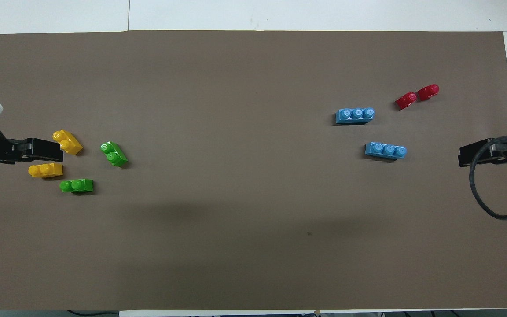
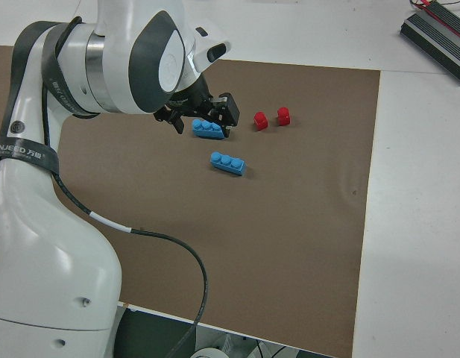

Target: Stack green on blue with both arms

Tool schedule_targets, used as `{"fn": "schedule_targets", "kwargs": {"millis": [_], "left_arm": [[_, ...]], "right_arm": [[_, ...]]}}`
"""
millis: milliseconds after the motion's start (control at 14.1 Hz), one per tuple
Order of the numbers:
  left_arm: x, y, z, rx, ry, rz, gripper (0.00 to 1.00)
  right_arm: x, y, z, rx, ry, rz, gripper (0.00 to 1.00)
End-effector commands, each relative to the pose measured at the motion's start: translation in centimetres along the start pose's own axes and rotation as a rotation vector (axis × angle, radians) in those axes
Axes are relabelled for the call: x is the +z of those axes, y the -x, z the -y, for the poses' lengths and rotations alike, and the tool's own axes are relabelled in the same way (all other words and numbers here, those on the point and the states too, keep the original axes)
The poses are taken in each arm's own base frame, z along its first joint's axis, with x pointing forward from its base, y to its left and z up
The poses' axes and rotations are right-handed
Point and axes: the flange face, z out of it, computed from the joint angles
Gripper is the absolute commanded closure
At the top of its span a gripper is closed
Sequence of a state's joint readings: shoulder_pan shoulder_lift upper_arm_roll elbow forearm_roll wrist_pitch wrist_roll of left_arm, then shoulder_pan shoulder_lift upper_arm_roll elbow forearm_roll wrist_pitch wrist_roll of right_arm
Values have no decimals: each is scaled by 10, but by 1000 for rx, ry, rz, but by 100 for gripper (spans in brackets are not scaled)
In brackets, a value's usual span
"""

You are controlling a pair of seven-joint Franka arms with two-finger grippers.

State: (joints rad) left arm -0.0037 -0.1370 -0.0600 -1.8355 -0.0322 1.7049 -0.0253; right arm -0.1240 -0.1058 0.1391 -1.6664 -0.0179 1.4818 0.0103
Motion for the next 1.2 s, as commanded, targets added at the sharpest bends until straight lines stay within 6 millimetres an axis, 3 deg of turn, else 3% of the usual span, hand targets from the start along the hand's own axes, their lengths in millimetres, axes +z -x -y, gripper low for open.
{"fn": "schedule_targets", "kwargs": {"millis": [0,425,708,920,1133], "left_arm": [[-5,-1,0,5,10,-21,0],[-5,0,-1,5,10,-16,0],[-4,2,4,-6,13,-3,0],[2,7,5,-67,13,2,0],[19,8,1,-282,15,-28,0]], "right_arm": [[1,7,-2,17,17,-6,0],[3,8,1,52,12,-2,0],[14,1,-5,187,-3,-41,1],[36,-20,-26,406,-82,-10,4],[61,-40,-49,656,-183,49,7]]}}
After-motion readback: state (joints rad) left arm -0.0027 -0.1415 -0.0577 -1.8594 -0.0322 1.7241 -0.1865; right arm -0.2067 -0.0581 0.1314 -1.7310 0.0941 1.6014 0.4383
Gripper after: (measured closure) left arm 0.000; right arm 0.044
